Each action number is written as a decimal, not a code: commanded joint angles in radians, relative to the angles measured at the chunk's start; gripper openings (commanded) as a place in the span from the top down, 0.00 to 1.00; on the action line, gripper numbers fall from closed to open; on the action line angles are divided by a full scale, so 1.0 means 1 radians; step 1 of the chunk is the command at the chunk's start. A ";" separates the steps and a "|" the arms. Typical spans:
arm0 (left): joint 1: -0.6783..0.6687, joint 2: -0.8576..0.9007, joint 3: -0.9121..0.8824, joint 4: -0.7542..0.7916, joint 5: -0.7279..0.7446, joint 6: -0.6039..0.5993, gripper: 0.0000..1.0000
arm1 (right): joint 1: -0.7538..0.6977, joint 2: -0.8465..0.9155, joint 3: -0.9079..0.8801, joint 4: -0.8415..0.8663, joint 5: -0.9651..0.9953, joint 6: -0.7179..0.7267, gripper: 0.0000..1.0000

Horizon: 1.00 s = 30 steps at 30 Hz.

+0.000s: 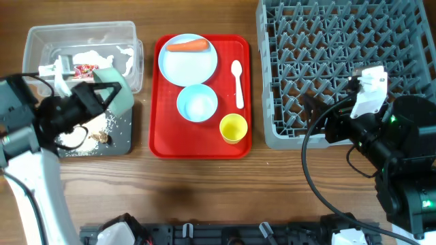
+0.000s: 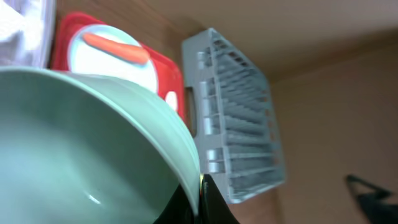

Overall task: Sort waste into correct bins and load items into the dishwasher rack
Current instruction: 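Tip the green bowl over the black tray to pour out rice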

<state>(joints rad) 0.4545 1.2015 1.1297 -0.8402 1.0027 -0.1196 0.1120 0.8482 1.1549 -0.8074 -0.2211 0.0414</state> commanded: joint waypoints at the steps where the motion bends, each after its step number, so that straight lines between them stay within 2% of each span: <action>1: -0.098 -0.106 0.010 -0.031 -0.297 0.007 0.96 | -0.005 0.000 0.023 0.002 -0.013 0.011 0.00; 5: -0.205 -0.114 0.009 -0.051 -0.444 0.008 0.96 | -0.005 0.000 0.023 0.000 -0.013 0.010 0.00; 12: -0.230 0.000 0.009 0.019 -0.442 0.008 0.96 | -0.005 0.000 0.023 -0.024 -0.013 0.011 0.00; 13: -0.227 0.024 0.009 0.030 -0.377 0.008 0.96 | -0.005 0.000 0.023 -0.024 -0.013 0.011 0.00; 15: -0.203 0.070 0.009 0.059 -0.124 0.008 0.96 | -0.005 0.000 0.023 -0.024 -0.013 0.011 0.00; 16: -0.180 0.094 0.009 0.079 0.049 0.008 0.96 | -0.005 0.000 0.023 -0.024 -0.013 0.011 0.00; 18: -0.136 0.125 0.009 0.116 0.260 0.007 0.96 | -0.005 0.000 0.023 -0.024 -0.013 0.011 0.00; 21: -0.049 0.171 0.009 0.141 0.488 0.007 0.96 | -0.005 0.000 0.023 -0.024 -0.013 0.011 0.00; 24: 0.014 0.187 0.009 0.125 0.574 0.002 0.96 | -0.005 0.000 0.023 -0.024 -0.012 0.010 0.00; 27: 0.051 0.184 0.009 0.117 0.574 -0.054 0.96 | -0.005 0.000 0.023 -0.027 -0.012 -0.005 0.00; 30: 0.045 0.184 0.009 0.117 0.551 -0.041 0.96 | -0.005 0.000 0.023 -0.031 -0.012 -0.015 0.00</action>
<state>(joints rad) 0.4984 1.3846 1.1297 -0.7212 1.5124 -0.1455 0.1120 0.8482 1.1549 -0.8360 -0.2211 0.0402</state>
